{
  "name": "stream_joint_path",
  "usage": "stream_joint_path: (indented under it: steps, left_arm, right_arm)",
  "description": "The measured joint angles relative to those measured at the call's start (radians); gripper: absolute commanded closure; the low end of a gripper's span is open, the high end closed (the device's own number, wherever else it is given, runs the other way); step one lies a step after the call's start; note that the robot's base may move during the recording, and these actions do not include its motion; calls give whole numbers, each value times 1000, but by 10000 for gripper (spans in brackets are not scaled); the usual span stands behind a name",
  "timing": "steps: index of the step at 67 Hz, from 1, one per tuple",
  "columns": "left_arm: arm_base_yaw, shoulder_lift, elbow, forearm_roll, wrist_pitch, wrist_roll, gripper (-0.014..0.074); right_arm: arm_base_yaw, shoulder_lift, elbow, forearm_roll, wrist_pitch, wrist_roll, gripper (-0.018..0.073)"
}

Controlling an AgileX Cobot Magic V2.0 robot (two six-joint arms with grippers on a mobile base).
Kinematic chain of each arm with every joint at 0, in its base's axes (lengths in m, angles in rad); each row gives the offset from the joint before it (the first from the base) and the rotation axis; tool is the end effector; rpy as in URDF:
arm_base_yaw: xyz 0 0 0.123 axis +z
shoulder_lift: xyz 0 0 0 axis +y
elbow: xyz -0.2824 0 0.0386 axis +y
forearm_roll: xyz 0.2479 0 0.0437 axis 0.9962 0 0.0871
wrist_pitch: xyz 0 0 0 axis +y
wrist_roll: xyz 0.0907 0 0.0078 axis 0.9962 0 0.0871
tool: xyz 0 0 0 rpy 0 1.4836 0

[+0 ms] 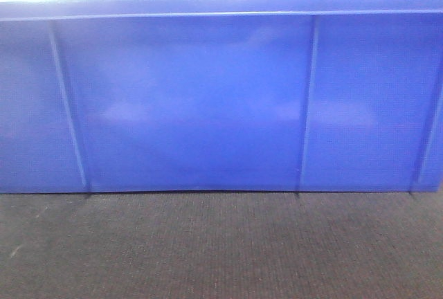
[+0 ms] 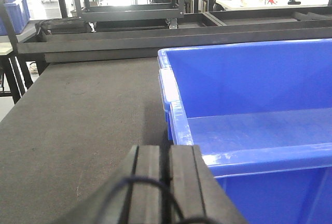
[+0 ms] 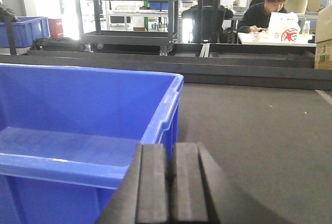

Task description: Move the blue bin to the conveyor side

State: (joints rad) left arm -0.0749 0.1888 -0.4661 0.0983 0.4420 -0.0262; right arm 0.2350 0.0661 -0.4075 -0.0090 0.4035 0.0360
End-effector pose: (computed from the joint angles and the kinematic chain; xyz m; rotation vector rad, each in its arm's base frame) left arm 0.0472 0.0003 0.3168 0.0812 1.6444 0.0253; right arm 0.0300 0.0068 0.3065 -0.1575 1.5412 0.2054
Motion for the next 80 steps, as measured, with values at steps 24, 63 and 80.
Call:
stream_joint_path:
  steps: [24, 63, 80]
  left_arm:
    - [0, 0, 0, 10, 0, 0, 613]
    - [108, -183, 447, -43, -344, 26, 613]
    - [108, -183, 468, -45, -387, 26, 613]
  right_arm:
    - [0, 0, 0, -2, 0, 0, 645]
    - [0, 0, 1, -2, -2, 0, 645]
    - [0, 0, 1, -2, -4, 0, 645]
